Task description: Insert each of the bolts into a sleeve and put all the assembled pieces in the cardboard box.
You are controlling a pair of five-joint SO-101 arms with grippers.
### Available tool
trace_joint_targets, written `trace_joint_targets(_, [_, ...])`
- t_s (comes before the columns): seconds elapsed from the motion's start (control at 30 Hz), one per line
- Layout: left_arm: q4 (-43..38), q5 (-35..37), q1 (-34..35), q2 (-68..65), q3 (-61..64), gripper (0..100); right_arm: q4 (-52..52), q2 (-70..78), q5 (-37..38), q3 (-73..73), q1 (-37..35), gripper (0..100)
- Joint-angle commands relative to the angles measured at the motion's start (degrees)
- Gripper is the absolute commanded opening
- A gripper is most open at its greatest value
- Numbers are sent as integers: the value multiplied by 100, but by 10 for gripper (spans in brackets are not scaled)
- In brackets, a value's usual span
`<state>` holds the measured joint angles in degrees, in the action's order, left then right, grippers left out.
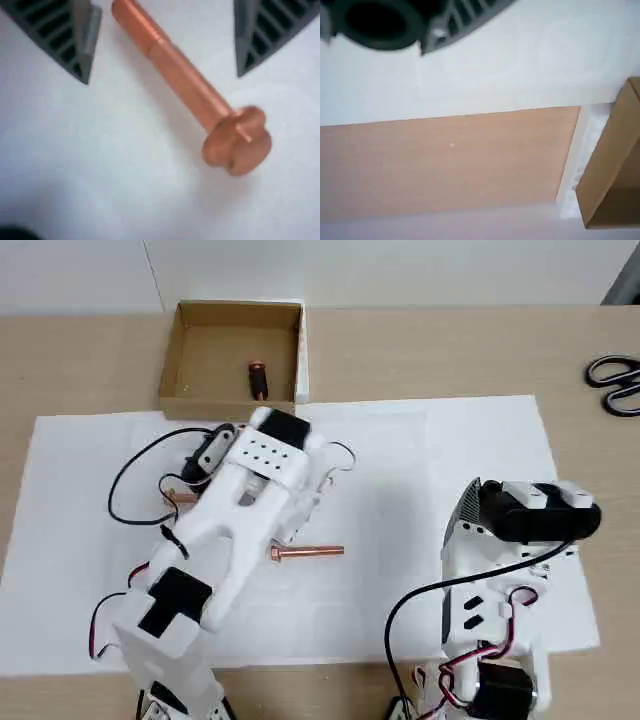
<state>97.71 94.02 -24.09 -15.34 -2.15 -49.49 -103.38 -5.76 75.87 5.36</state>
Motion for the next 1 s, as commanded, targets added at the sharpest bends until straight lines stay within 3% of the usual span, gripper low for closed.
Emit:
trace_joint_targets(0.0, [79,-35,-237,220,-207,184,145,-57,44,-79,13,4])
trace_joint_targets(0.27, [62,325,-360,185,-75,184,110,-57,44,-70,40,4])
trace_joint_targets(0.5, [-862,325,-316,185,1103,184,110,-48,44,-70,40,4])
trace_joint_targets(0.8, [-1257,325,-352,176,1270,180,119,-48,44,-70,40,4])
trace_joint_targets(0.97, [-1398,334,-325,176,1270,52,136,-48,44,-70,40,4])
